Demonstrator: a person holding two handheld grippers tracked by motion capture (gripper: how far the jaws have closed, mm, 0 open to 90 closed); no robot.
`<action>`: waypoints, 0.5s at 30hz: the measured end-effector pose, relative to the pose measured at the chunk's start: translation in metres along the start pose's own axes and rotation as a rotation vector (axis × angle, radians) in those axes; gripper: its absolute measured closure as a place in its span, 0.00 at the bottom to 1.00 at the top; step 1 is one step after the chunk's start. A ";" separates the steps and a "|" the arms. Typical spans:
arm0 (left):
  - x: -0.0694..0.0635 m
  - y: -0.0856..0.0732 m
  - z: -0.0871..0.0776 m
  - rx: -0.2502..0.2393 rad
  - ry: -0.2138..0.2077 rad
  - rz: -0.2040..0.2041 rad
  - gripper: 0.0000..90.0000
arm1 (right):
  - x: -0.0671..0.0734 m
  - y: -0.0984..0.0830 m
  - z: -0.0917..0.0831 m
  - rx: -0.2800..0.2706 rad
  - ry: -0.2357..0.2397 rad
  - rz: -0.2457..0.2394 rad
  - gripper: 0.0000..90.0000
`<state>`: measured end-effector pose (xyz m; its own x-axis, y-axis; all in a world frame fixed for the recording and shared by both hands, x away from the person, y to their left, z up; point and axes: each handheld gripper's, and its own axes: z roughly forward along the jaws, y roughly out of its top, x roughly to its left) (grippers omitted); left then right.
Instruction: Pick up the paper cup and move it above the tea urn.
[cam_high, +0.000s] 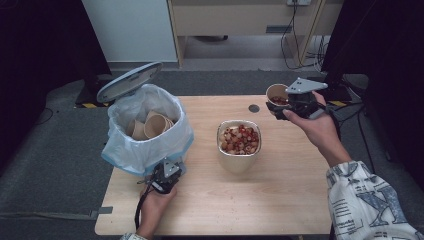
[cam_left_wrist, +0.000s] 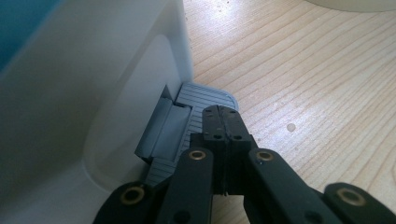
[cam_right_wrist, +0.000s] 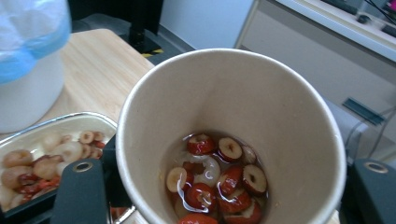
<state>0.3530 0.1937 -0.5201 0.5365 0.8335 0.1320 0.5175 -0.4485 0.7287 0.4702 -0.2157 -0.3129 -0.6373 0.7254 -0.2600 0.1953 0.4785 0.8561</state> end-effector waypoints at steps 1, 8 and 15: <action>0.000 0.000 0.000 0.000 0.000 -0.001 0.99 | 0.001 0.001 0.000 -0.001 0.005 -0.007 0.34; 0.000 0.000 0.000 0.000 0.000 -0.001 0.99 | -0.002 0.006 0.001 0.005 -0.016 -0.016 0.34; 0.000 0.000 0.000 -0.004 0.000 -0.005 0.99 | -0.004 0.011 0.002 -0.002 -0.012 -0.033 0.34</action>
<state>0.3530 0.1935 -0.5203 0.5340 0.8357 0.1280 0.5176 -0.4429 0.7321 0.4758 -0.2126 -0.3035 -0.6345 0.7150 -0.2935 0.1725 0.5012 0.8480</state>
